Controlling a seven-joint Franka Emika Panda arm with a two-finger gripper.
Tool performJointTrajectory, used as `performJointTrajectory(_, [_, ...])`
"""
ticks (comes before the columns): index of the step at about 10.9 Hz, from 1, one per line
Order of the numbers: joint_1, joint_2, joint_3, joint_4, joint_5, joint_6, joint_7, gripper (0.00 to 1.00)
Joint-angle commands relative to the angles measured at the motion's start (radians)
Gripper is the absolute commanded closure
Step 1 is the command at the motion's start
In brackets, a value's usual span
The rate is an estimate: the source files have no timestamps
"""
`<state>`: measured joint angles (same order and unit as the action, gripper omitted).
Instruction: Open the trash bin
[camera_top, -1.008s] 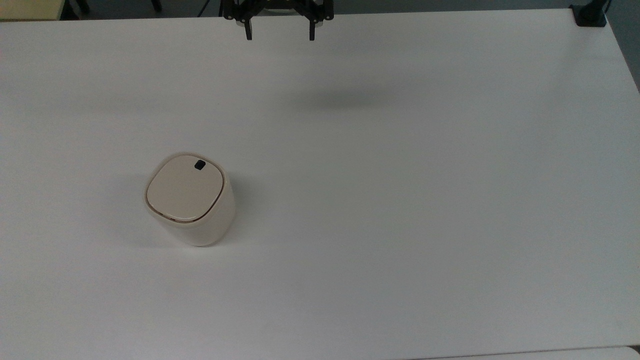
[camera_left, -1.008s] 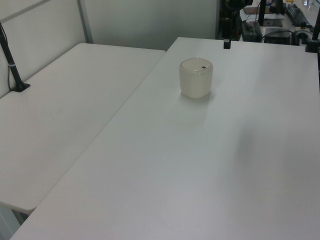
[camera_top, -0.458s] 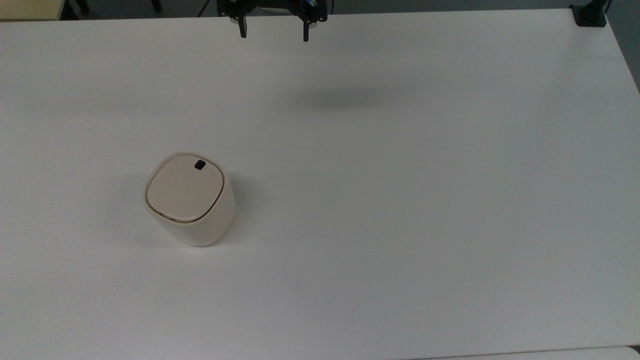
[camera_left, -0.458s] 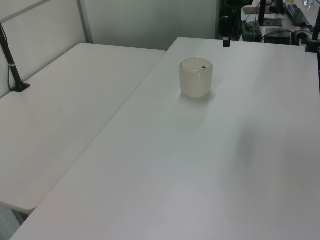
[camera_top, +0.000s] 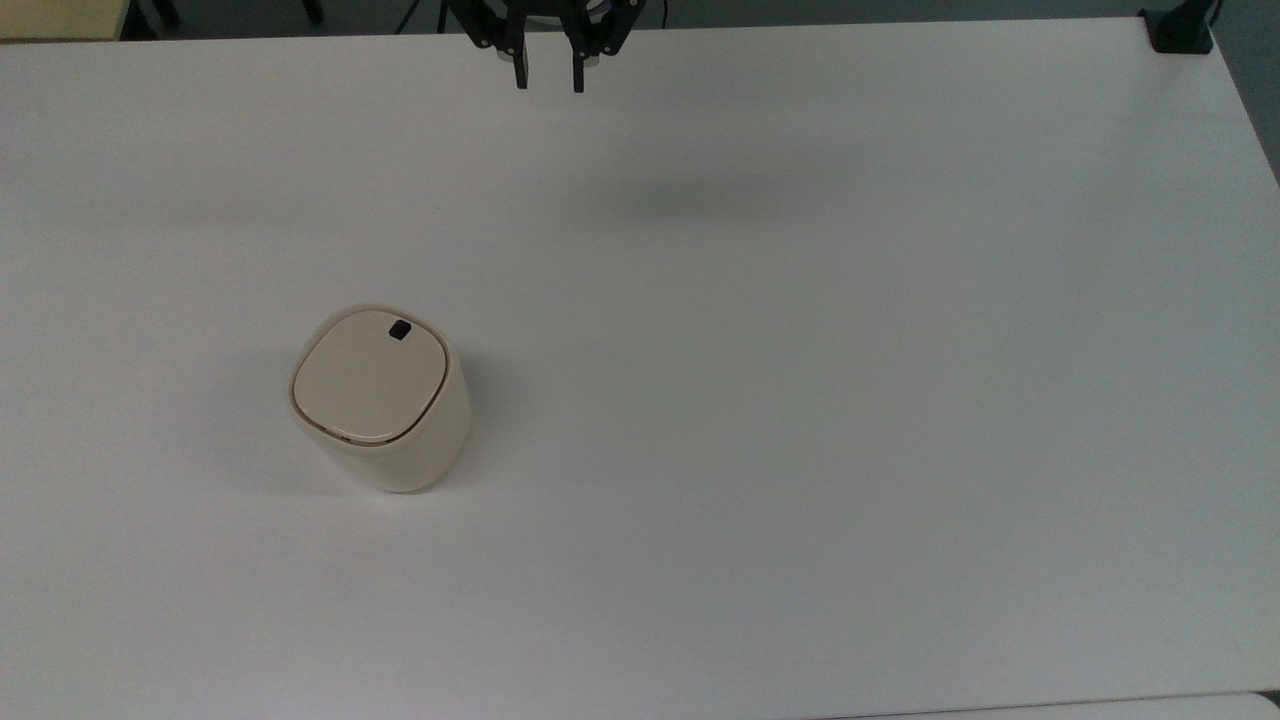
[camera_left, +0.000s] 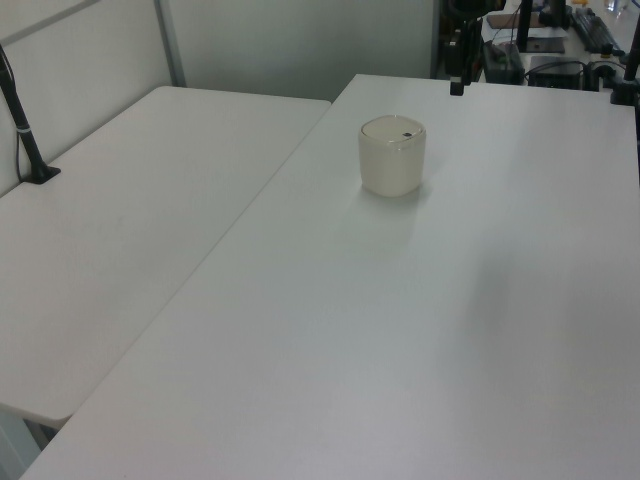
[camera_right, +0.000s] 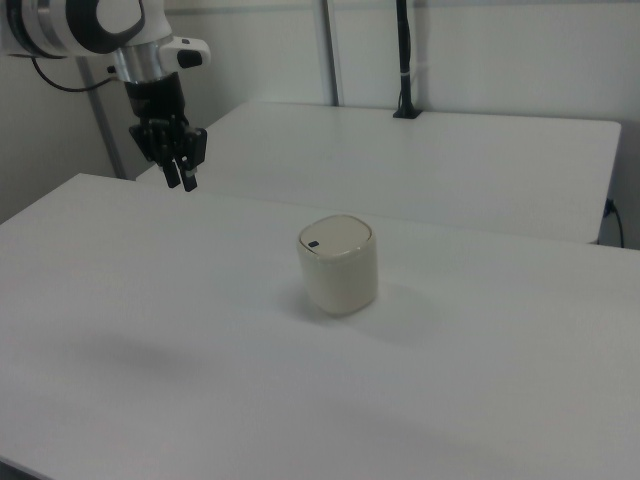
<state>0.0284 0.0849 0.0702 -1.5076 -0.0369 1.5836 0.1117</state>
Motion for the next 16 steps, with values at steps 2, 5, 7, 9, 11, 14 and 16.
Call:
performJointTrajectory(2, [0.002,-0.005,-0.004,-0.014,-0.014,0.044,0.003,0.91])
performJointTrajectory(5, [-0.021,0.035,-0.006,-0.011,-0.012,0.129,0.015,0.91])
performJointTrajectory(7, [-0.053,0.067,-0.007,-0.011,-0.014,0.197,0.019,0.91])
performJointTrajectory(9, [-0.093,0.123,-0.007,0.004,-0.038,0.275,0.061,0.91])
performJointTrajectory(11, [-0.117,0.171,-0.007,0.009,-0.066,0.363,0.132,0.91])
performJointTrajectory(14, [-0.136,0.245,-0.023,0.009,-0.104,0.475,0.199,0.95])
performJointTrajectory(16, [-0.136,0.286,-0.049,0.007,-0.118,0.545,0.212,1.0])
